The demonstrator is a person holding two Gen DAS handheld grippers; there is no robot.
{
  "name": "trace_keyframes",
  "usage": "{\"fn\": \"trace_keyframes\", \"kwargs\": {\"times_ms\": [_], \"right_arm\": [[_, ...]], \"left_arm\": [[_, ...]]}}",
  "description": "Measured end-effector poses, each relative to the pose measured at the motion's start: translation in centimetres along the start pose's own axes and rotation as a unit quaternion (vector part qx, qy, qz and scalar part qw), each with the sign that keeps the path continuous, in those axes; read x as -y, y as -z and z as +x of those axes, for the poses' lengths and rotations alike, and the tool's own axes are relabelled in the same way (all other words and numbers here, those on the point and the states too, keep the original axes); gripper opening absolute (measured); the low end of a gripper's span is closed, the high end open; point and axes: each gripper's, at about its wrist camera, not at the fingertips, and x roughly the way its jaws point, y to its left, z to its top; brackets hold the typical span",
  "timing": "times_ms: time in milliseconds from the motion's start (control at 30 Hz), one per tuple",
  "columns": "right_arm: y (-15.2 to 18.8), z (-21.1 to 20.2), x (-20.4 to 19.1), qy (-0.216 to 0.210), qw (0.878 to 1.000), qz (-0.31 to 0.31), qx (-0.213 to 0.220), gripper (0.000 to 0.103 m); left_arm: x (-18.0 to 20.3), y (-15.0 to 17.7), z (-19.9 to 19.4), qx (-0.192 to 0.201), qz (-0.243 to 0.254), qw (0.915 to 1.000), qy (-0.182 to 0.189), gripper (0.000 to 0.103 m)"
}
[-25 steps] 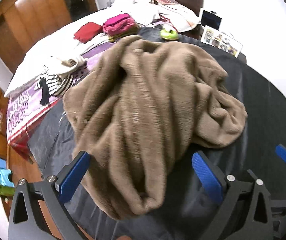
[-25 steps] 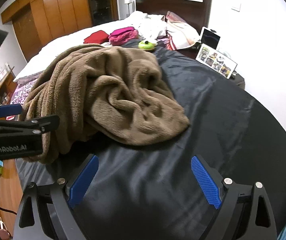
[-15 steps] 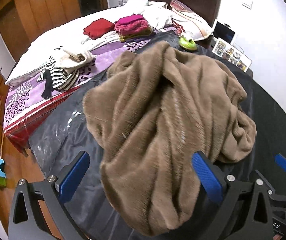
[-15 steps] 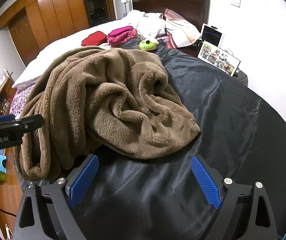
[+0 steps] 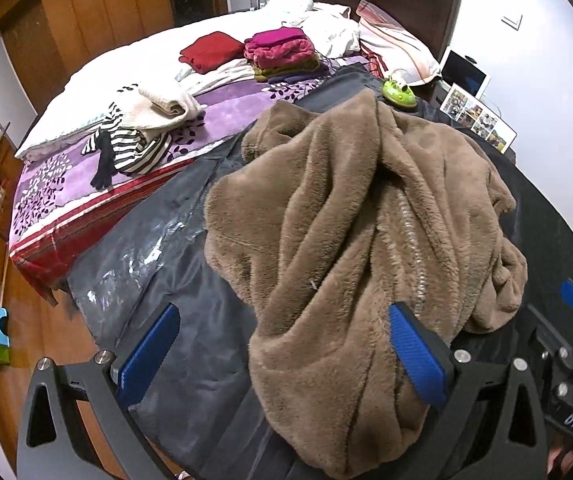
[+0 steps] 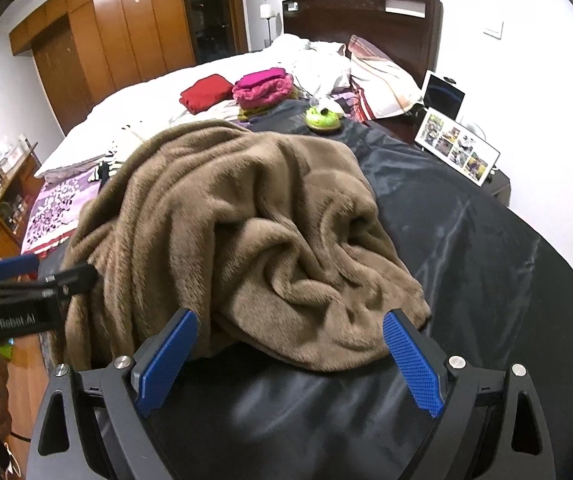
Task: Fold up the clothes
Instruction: 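Approach the crumpled brown fleece sweatshirt with both grippers open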
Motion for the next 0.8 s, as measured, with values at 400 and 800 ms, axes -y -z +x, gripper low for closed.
{"fn": "trace_keyframes", "kwargs": {"times_ms": [400, 800], "right_arm": [[-4.0, 1.9, -2.2, -0.052, 0.998, 0.011, 0.02, 0.095], [-4.8, 1.5, -7.3, -0.111, 0.992, -0.039, 0.041, 0.095]], "left_arm": [[-4.2, -1.1, 0.1, -0.002, -0.075, 0.997, -0.02, 0.103], [-6.4, 0.0, 1.2, -0.019, -0.098, 0.9949, -0.02, 0.103]]}}
